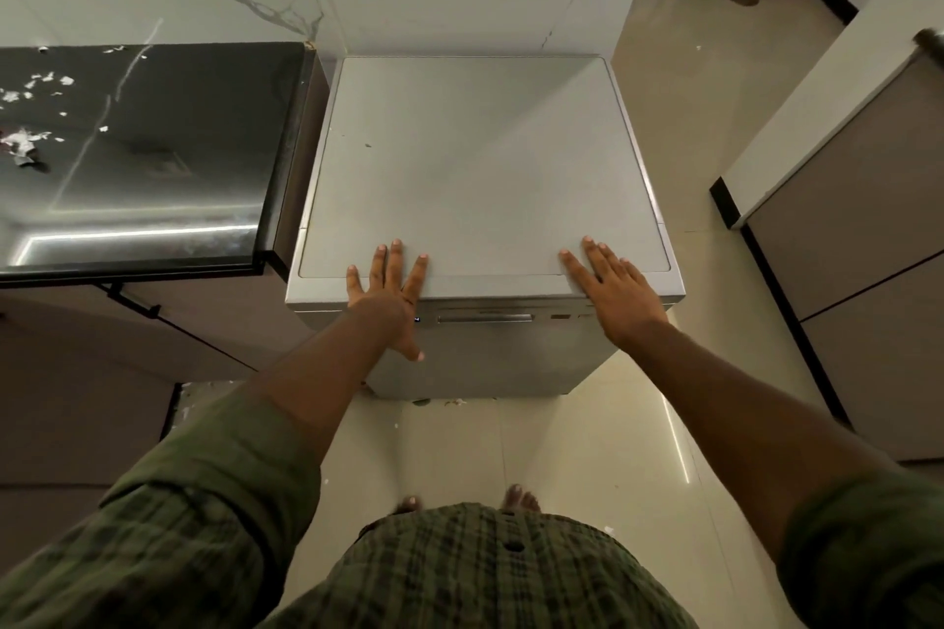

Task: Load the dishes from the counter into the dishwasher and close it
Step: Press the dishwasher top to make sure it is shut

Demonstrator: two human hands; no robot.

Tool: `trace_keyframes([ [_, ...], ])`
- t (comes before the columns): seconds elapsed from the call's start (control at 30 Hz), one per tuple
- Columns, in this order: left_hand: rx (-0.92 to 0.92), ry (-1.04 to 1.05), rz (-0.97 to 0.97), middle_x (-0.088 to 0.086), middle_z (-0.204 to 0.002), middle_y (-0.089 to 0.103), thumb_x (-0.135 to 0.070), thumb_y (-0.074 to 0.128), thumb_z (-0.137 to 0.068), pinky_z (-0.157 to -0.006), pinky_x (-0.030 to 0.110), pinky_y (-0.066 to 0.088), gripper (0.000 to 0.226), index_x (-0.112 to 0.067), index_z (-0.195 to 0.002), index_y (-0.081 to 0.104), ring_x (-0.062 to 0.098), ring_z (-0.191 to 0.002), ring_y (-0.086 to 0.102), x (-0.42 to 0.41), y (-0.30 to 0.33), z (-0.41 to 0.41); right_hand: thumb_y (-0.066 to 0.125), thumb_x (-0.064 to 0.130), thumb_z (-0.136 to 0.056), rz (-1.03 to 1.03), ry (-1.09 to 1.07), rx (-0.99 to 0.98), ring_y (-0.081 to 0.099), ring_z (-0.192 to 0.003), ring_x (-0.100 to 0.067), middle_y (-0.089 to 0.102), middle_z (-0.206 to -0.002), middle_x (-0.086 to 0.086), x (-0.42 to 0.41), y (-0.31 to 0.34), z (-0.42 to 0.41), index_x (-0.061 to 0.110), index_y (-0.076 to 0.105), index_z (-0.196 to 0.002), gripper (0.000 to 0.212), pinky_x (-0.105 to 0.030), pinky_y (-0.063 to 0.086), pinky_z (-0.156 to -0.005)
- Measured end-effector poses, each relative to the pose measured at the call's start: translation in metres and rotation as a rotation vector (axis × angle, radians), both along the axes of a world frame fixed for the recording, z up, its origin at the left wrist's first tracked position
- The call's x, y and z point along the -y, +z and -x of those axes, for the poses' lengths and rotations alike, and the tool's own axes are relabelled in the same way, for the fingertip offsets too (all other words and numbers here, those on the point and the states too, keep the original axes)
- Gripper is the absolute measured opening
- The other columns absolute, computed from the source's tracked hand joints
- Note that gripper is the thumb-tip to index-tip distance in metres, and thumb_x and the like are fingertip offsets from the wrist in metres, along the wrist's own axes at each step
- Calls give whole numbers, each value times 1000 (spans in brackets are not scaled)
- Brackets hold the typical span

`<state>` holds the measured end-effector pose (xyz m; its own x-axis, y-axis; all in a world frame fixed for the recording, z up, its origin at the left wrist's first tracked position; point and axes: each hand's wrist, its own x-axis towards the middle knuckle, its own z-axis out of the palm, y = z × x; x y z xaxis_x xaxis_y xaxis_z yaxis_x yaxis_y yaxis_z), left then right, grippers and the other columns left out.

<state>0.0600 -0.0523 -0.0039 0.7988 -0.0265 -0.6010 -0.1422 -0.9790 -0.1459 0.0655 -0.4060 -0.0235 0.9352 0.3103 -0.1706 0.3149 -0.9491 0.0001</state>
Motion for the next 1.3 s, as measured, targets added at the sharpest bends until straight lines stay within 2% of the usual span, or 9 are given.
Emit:
trace_keyframes([
  [0.23,-32,34,-50,16,-152,-55,-71,85,-65,-119,76,1,162,-26,-146,-48,39,-148,-41,4,2,-2,50,-22,-84,-53,150,31,-11,-161,-27,-17,-174,-8,26,-10,-12,34,-13,-165,117,-43,8,-132],
  [0.4,-46,67,-61,13,-151,-57,-67,88,-65,-120,75,0,163,-27,-146,-48,41,-146,-43,7,4,-1,68,-3,-90,-11,226,42,-8,-162,-26,-16,-174,-6,47,-15,-16,30,-15,-166,117,-43,12,-132],
  [0.53,-55,80,-72,13,-150,-58,-62,90,-66,-120,75,1,164,-27,-147,-48,42,-145,-43,9,8,0,72,-2,-86,-49,243,41,-2,-162,-26,-9,-175,-6,59,-16,-18,29,-8,-167,118,-42,13,-131],
  [0.7,-41,88,-87,13,-151,-57,-61,92,-63,-120,74,3,167,-27,-146,-49,42,-146,-42,11,7,0,72,-7,-82,-27,295,45,-1,-162,-27,-8,-176,-6,67,-16,-22,25,-5,-168,120,-43,17,-131],
  [0.83,-16,78,-74,13,-152,-56,-62,92,-62,-120,75,2,168,-27,-147,-48,43,-146,-41,9,4,2,70,-4,-87,-18,301,72,1,-163,-26,-7,-176,-6,68,-18,-21,24,-4,-168,113,-42,16,-131],
  [1.03,1,71,-62,13,-150,-58,-67,90,-60,-120,75,1,169,-28,-144,-51,43,-146,-41,6,-1,0,68,-9,-84,9,296,119,1,-162,-29,-4,-176,-9,65,-20,-16,18,-1,-168,112,-43,15,-131],
  [1.3,-18,67,-64,13,-151,-56,-67,90,-61,-120,74,0,167,-27,-146,-49,43,-146,-41,9,4,1,65,-10,-86,-5,253,84,4,-162,-26,-1,-176,-7,60,-13,-13,21,1,-168,108,-41,15,-131],
])
